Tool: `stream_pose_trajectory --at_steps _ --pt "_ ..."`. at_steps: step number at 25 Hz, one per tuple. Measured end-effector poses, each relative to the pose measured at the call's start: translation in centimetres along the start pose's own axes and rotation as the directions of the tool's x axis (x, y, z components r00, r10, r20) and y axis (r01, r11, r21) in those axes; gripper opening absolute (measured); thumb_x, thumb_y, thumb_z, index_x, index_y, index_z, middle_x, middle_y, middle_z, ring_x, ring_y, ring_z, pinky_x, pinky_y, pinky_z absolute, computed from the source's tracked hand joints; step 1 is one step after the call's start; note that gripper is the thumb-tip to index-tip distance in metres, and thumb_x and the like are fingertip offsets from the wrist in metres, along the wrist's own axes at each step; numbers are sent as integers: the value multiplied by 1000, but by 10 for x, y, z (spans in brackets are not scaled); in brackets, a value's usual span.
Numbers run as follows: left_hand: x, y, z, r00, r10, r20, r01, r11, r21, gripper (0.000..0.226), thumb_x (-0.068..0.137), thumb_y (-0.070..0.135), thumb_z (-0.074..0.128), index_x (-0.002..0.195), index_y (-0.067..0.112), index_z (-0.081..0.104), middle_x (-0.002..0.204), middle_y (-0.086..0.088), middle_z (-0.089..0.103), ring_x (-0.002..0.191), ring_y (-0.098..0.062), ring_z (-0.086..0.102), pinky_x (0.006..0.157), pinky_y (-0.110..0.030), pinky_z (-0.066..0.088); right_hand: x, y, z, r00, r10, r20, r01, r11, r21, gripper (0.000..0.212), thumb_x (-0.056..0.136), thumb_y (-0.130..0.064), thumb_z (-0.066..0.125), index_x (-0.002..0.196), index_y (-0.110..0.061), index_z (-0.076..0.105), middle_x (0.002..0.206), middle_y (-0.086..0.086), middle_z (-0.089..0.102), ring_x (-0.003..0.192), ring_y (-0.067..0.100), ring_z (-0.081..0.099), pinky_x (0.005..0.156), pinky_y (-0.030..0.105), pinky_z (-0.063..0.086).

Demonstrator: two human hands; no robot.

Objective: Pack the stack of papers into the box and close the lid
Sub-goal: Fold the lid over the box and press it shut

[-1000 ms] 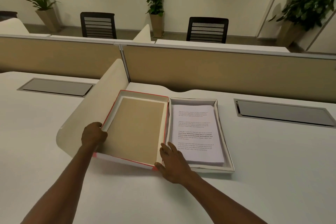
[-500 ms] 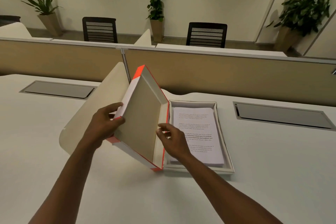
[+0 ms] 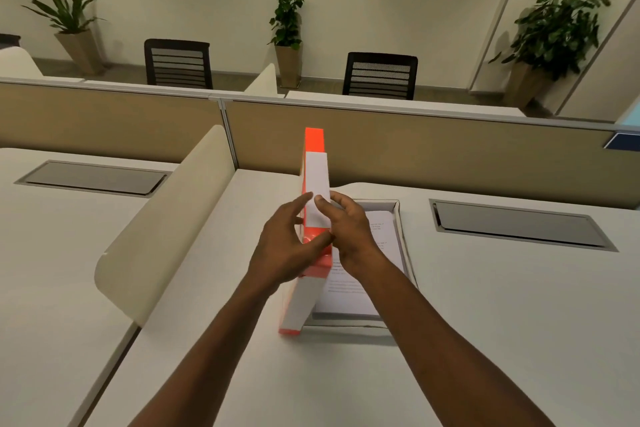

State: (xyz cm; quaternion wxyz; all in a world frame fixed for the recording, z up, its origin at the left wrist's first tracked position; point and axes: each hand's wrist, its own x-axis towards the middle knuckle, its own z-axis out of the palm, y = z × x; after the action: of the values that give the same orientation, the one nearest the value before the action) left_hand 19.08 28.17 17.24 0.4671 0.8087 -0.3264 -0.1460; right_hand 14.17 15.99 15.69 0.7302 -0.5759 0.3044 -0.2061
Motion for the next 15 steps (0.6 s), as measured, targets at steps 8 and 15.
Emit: stream_pose_trajectory --at_steps 8,15 --pt "1 -104 41 907 -419 30 420 902 -95 75 86 69 54 145 24 49 150 -8 53 133 -28 55 108 -44 48 -3 20 -87 962 -57 -268 -1 977 -211 77 71 -42 86 131 -30 40 120 1 58 103 27 64 84 44 60" --pt "1 -154 74 805 -573 158 592 795 -132 44 91 59 57 87 16 65 83 -3 60 86 -28 58 75 -37 42 -4 64 -163 929 -46 -367 -69 953 -295 43 84 -35 77 121 -24 59 123 6 66 100 30 70 88 52 59"
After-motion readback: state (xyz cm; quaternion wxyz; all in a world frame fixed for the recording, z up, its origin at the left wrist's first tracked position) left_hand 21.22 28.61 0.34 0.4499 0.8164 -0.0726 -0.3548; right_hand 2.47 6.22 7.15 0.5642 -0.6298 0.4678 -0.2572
